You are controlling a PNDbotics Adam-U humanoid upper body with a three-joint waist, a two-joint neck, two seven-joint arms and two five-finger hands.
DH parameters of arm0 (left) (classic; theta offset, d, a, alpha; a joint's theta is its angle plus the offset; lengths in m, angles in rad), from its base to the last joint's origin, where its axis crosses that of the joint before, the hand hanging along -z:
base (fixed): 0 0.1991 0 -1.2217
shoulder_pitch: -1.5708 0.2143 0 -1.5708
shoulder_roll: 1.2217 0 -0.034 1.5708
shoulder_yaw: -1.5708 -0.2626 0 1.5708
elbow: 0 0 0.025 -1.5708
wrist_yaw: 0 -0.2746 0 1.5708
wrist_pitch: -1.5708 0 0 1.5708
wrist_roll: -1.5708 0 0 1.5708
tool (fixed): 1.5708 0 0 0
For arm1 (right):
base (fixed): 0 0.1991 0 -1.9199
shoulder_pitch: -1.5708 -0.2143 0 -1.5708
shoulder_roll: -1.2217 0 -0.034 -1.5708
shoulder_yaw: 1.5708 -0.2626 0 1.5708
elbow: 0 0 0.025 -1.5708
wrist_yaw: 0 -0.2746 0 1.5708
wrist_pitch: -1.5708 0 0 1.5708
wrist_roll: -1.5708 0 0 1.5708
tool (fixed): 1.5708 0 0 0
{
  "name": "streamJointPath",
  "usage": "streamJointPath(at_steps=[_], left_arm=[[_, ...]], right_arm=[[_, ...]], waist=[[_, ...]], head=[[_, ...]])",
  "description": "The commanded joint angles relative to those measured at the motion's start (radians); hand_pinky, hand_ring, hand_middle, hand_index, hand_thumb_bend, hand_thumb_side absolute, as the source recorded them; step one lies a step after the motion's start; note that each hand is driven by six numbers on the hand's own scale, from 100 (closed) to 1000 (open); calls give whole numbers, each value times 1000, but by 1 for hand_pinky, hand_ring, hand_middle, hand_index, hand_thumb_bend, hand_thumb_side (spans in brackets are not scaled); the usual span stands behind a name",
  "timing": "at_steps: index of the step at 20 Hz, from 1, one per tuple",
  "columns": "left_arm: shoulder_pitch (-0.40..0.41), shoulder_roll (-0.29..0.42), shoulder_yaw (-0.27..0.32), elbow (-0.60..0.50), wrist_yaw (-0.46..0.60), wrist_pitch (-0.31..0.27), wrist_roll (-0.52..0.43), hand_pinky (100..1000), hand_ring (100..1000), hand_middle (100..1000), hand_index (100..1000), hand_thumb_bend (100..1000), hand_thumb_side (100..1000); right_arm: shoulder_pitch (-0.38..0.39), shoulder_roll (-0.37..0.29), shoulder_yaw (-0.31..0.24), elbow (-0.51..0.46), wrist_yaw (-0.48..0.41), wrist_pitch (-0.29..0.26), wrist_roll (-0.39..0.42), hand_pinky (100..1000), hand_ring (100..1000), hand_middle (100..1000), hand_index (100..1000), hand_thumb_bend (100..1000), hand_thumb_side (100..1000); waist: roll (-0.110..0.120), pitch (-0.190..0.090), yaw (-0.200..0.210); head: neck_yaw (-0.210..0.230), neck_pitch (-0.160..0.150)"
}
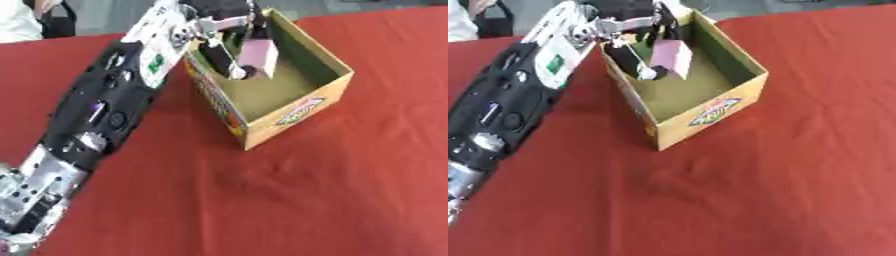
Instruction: Pick up objects on the table and place them in the box.
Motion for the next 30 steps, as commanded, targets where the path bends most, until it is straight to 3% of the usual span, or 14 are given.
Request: streamJointPath(at_steps=[1,4,6,7,19,21,22,25,30], left_arm=[[-15,-1,15,6,-22,-15,26,493,529,587,731,104,100],[-13,-1,17,11,-50,-23,42,570,612,650,779,215,115],[-11,-1,20,10,-70,-22,56,636,701,720,823,355,291],[-10,-1,20,9,-79,-21,64,649,718,735,832,391,338],[2,4,25,-14,-102,-10,116,731,808,795,876,605,502],[5,5,25,-20,-92,-10,118,721,800,787,873,580,495],[6,6,27,-23,-83,-8,120,702,783,768,865,517,474],[11,16,35,-51,-40,3,130,684,768,752,859,444,443],[19,69,46,-191,74,38,137,661,745,732,843,389,403]], right_arm=[[-15,-11,-4,-15,-7,-1,1,882,839,792,852,134,1000],[-11,-11,-5,-15,-7,1,1,882,839,792,852,135,1000],[-10,-11,-5,-15,-7,2,0,882,839,792,852,136,1000],[-9,-11,-6,-15,-7,2,0,882,839,792,852,136,1000],[0,-10,-10,-15,-6,4,-4,882,840,792,852,138,1000],[0,-8,-10,-15,-7,4,-4,882,840,792,852,138,1000],[1,-8,-11,-15,-7,4,-5,882,840,792,853,138,1000],[6,-9,-13,-15,-6,4,-6,882,840,793,853,140,1000],[14,-15,-17,-15,-2,4,-10,881,840,793,853,141,1000]], waist=[[-8,-18,-1],[-8,-17,0],[-8,-17,1],[-8,-17,1],[-15,-28,6],[-17,-31,7],[-18,-33,8],[-19,-40,13],[-19,-57,29]], head=[[5,-13],[1,-10],[-6,-8],[-8,-8],[-20,4],[-20,5],[-19,6],[-22,14],[-33,33]])
